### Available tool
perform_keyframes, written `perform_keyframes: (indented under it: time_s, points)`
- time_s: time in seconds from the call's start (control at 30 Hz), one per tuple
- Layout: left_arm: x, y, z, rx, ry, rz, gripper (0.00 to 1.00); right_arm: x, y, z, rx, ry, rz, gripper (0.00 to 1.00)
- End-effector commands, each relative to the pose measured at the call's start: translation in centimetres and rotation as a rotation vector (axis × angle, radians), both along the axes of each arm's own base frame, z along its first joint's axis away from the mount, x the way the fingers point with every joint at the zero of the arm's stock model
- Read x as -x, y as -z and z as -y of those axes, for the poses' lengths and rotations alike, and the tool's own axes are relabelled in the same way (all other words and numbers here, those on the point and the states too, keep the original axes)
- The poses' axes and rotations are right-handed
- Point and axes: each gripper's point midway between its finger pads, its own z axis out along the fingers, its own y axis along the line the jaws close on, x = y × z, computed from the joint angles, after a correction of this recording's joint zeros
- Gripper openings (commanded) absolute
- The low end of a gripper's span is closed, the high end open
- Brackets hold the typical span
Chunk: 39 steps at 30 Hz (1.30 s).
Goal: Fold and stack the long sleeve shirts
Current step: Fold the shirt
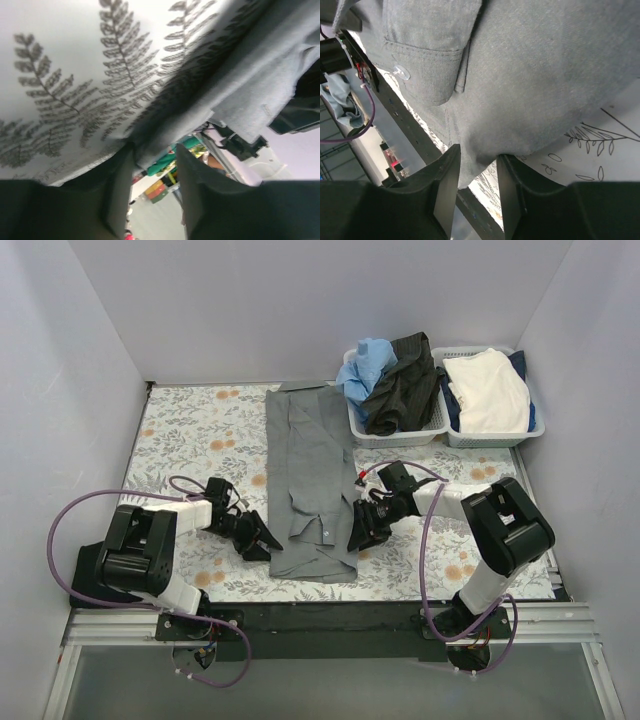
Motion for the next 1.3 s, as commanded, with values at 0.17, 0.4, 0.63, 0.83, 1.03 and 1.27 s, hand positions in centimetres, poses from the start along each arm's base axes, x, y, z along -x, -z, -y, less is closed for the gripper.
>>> perform_keyframes:
  time_s: [0.17, 0.4, 0.63, 0.83, 1.03, 1.27]
  points:
    - [0.9, 1.9, 0.4, -0.082, 0.019, -0.015, 0.13, -0.9, 0.4, 0.0, 0.036, 0.022, 0.012, 0.21]
    - [1.3, 0.2, 0.1, -0.099, -0.010, 0.037, 0.00, 0.4, -1.0, 1.2, 0.055, 0.022, 0.035, 0.01]
    - [5.0, -3.3, -0.3, -0.074, -0.033, -0.002, 0.00, 3.3, -4.0, 1.8, 0.025, -0.031, 0.009, 0.01]
    - [8.5, -4.7, -0.9, -0.068, -0.037, -0.057, 0.00, 6.4, -5.3, 2.4, -0.008, -0.077, -0.047, 0.01]
    - [9.9, -3.6, -1.1, -0.074, -0.033, -0.105, 0.00, 8.2, -4.4, 3.0, 0.012, -0.105, -0.082, 0.01]
    - [2.6, -5.9, -0.8, -0.148, -0.063, 0.073, 0.00, 2.7, -6.6, 0.5, 0.023, -0.064, 0.060, 0.01]
